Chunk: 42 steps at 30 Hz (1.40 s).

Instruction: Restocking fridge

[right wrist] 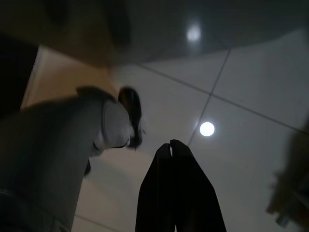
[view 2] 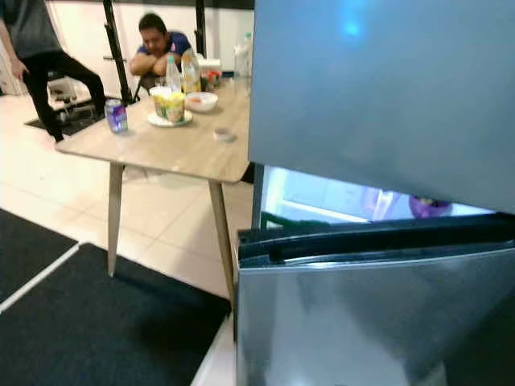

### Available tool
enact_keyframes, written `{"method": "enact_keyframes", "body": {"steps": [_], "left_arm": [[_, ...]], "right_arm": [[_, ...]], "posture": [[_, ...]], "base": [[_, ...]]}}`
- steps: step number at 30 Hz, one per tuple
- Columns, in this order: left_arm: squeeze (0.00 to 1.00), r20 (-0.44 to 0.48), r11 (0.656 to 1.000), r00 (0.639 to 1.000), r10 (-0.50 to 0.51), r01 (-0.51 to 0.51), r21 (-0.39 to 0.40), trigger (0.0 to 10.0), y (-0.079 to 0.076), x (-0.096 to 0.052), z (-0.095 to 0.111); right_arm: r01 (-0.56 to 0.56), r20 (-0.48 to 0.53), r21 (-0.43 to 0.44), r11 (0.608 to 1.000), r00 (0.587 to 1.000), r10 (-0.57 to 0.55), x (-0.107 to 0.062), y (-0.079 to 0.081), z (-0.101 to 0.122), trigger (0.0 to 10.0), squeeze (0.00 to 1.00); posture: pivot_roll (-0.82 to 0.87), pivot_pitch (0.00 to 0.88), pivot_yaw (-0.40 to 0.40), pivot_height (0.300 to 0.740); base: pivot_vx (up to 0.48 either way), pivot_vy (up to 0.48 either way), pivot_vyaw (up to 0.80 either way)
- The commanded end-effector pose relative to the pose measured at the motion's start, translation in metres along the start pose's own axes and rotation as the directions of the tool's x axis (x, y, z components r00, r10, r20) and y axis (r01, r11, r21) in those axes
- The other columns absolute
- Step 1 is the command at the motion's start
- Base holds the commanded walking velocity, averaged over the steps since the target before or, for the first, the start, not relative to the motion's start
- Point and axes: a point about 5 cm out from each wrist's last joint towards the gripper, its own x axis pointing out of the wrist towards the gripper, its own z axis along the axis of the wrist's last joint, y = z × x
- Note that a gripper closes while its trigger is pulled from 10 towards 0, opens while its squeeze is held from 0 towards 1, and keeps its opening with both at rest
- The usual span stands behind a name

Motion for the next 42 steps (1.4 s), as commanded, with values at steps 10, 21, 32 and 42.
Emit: {"method": "enact_keyframes", "body": {"steps": [10,21,32,42], "left_arm": [[0.0,-0.009,1.0,1.0,0.014,-0.014,-0.004,10.0,0.002,-0.001,-0.002],[0.0,-0.013,1.0,1.0,0.008,-0.008,-0.002,10.0,0.001,-0.001,-0.003],[0.0,-0.022,1.0,1.0,0.006,-0.006,-0.008,10.0,0.0,-0.001,-0.008],[0.0,-0.025,1.0,1.0,0.004,-0.004,-0.013,10.0,-0.001,-0.002,-0.01]], "right_arm": [[-0.169,0.272,0.339,0.925,0.959,0.075,0.0,0.002,0.041,10.0,0.0],[-0.405,0.604,0.263,0.876,0.777,0.178,-0.007,0.025,0.143,10.0,0.0],[-0.468,0.749,0.124,0.875,0.623,0.227,-0.028,0.064,0.225,10.0,0.0],[-0.365,0.545,-0.025,0.931,0.775,0.319,-0.006,0.074,0.174,10.0,0.0]], "posture": [[-0.08,0.0,0.003,0.74],[-0.08,0.0,0.003,0.74],[-0.06,0.0,-0.001,0.74],[-0.05,0.0,-0.01,0.74]], "base": [[0.0,0.0,0.0],[0.0,0.0,0.0],[0.0,0.0,0.0],[0.0,0.0,0.0]]}}
